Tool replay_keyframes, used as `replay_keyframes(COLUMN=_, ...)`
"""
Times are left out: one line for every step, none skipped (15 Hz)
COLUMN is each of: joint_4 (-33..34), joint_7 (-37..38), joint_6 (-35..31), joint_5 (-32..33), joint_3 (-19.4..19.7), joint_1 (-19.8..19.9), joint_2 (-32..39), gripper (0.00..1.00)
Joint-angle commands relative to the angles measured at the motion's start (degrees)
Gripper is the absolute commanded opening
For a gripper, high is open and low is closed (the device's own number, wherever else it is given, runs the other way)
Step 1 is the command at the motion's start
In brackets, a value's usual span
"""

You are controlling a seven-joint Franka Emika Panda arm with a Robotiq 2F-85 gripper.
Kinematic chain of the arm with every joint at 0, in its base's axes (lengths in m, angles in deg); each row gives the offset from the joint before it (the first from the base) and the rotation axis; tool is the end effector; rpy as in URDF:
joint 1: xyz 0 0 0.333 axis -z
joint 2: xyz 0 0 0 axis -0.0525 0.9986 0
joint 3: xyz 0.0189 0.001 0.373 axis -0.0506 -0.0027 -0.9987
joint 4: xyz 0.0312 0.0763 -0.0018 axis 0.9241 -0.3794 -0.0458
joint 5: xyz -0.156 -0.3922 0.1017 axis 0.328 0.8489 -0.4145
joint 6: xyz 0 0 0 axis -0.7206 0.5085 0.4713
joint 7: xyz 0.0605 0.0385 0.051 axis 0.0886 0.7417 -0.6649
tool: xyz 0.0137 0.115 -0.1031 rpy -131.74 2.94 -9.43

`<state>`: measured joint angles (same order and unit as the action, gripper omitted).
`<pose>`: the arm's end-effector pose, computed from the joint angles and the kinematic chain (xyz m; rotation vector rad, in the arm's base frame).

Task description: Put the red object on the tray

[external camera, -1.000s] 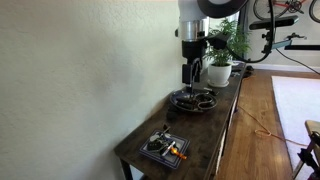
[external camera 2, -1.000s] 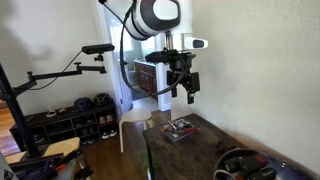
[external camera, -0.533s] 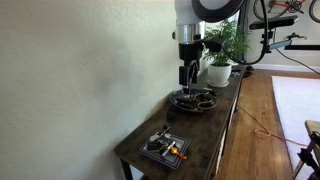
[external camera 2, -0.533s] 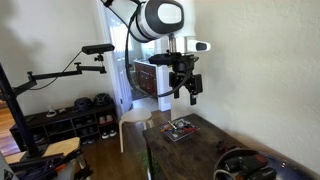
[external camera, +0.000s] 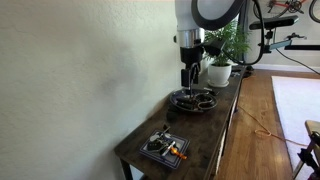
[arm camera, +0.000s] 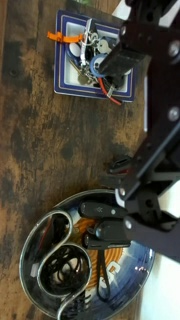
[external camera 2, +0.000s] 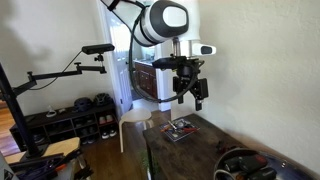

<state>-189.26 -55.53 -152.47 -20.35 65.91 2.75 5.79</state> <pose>0.6020 -0.0179 0.3168 3.0312 0.1334 0.0068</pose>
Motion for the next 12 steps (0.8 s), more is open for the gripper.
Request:
replay_keyframes(joint_4=2.9, joint_7=-0.2, joint_6=-3.0, joint_5=1.1, joint_3=1.0, joint_1=1.1, joint_2=4.0, gripper=1.00)
replay_keyframes(joint_4=3.4, joint_7=-0.6, joint_6=-3.9, joint_5=1.1, joint_3=1.2, joint_1=1.3, joint_2=4.9, gripper=1.00)
replay_keyframes(joint_4=4.2, joint_7=-1.6, joint_6=-5.7, joint_5=0.7, joint_3=1.3, joint_1=1.5, joint_2=6.3, gripper=1.00)
replay_keyframes(joint_4=5.2, joint_7=-1.3, joint_6=-6.5, joint_5=1.0, joint_3=1.5, joint_1=1.6, joint_2=7.6, gripper=1.00)
replay_keyframes(joint_4=6.0, joint_7=-2.2, joint_6=-7.7, joint_5=1.0, joint_3=1.5, joint_1=1.8, joint_2=8.9, gripper=1.00)
replay_keyframes(joint_4=6.6, joint_7=-3.1, joint_6=-8.9, joint_5=0.6, joint_3=1.4, joint_1=1.9, joint_2=9.9, gripper=1.00)
replay_keyframes(joint_4=7.4, joint_7=-4.1, joint_6=-9.7, joint_5=0.4, joint_3=1.3, joint_1=2.1, joint_2=11.1, gripper=1.00)
replay_keyframes(joint_4=8.2, joint_7=-4.5, joint_6=-10.2, joint_5=0.7, joint_3=1.3, joint_1=2.0, joint_2=12.1, gripper=1.00)
replay_keyframes(joint_4=9.0, joint_7=-5.7, joint_6=-10.3, joint_5=0.9, joint_3=1.2, joint_1=2.0, joint_2=12.9, gripper=1.00)
replay_keyframes(joint_4=9.7, joint_7=-6.5, joint_6=-10.0, joint_5=0.9, joint_3=1.1, joint_1=2.0, joint_2=13.5, gripper=1.00)
replay_keyframes(joint_4=8.1, joint_7=-4.6, joint_6=-9.4, joint_5=0.1, joint_3=1.3, joint_1=1.6, joint_2=12.3, gripper=1.00)
replay_keyframes(joint_4=8.9, joint_7=-5.2, joint_6=-9.4, joint_5=0.2, joint_3=1.2, joint_1=1.7, joint_2=13.0, gripper=1.00)
